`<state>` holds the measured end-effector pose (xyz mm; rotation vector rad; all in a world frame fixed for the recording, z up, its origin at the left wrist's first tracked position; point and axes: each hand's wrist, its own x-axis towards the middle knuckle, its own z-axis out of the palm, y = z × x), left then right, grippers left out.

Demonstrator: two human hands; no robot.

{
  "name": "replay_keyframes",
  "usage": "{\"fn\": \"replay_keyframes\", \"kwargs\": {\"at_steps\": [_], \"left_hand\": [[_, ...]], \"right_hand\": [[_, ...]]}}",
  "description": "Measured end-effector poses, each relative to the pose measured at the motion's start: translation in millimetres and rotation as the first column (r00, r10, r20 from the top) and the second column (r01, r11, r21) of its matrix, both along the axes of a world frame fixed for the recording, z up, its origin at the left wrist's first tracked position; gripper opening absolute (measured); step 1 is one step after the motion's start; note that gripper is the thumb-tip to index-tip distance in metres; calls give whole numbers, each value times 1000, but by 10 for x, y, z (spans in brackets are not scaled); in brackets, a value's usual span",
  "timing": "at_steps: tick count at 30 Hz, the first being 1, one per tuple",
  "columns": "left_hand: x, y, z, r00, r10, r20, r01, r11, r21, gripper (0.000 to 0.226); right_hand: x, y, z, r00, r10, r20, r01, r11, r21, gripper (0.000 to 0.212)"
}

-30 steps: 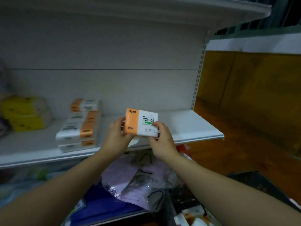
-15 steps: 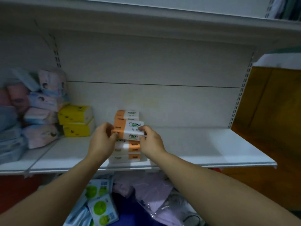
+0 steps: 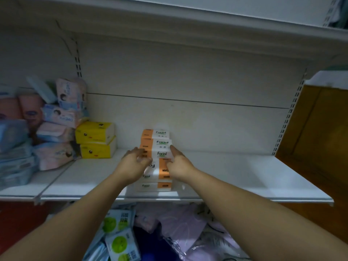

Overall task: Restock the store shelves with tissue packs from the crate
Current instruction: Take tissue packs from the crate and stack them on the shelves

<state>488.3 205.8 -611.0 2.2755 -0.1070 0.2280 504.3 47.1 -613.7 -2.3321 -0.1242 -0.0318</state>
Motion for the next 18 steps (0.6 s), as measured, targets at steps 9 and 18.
{"fn": "replay_keyframes", "kwargs": {"at_steps": [9,18], "left_hand": [[-179,-691,243,979,-179,94,144,944,297,68],[-723,-2351,-294,847,-532,13,494,794,354,70]], "right_hand": [[-321,-989,70,974,-137,180,160,980,-120,53],[-1397,-2471,-560,930,-314,189,347,921,-178,44]]}}
